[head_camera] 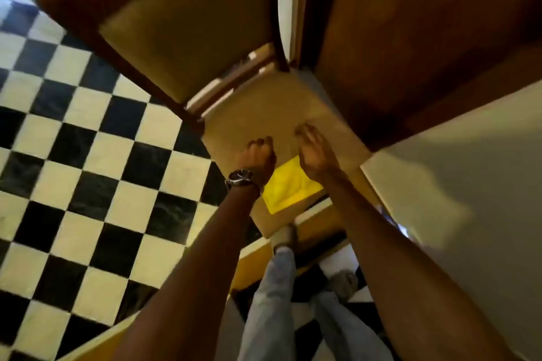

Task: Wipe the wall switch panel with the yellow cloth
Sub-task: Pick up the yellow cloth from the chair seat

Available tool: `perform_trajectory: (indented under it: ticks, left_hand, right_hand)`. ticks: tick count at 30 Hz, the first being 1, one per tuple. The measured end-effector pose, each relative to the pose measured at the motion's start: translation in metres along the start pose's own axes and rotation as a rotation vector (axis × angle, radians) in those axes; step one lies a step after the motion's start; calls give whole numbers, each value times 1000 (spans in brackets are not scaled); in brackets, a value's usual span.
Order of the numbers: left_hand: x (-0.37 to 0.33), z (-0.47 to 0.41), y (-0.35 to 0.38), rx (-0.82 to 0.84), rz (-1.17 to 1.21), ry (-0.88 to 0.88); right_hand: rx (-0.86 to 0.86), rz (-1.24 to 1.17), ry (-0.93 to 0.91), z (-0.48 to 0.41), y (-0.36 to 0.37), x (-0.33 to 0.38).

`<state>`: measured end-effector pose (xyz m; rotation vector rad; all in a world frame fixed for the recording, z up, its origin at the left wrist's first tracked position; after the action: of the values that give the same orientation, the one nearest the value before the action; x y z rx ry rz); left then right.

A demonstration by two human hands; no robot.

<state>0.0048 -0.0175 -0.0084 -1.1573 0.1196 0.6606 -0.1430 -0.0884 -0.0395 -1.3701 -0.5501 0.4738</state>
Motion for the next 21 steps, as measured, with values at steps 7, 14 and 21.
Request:
perform_trajectory:
  ticks: [7,14,21]
  left_hand:
    - [48,-34,138,239,-64,-108]
    - [7,-35,106,325,-232,87]
    - [-187,-66,-75,337,41,410]
  right_hand:
    - [449,264,-212,-9,121,-14]
    - [463,89,-112,14,60,-55]
    - [147,-206,332,74,-185,-174]
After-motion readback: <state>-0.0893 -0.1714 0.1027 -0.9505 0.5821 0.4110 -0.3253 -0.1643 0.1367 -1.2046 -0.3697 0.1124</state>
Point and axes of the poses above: each hand's wrist, its own z-axis away from the middle knuckle, its own y-axis out of the palm, x = y × z, the point moved 2 cm from there along -z, towards the middle knuckle, and after that the axes turned 14 degrees about z, right-handed, at the moved point
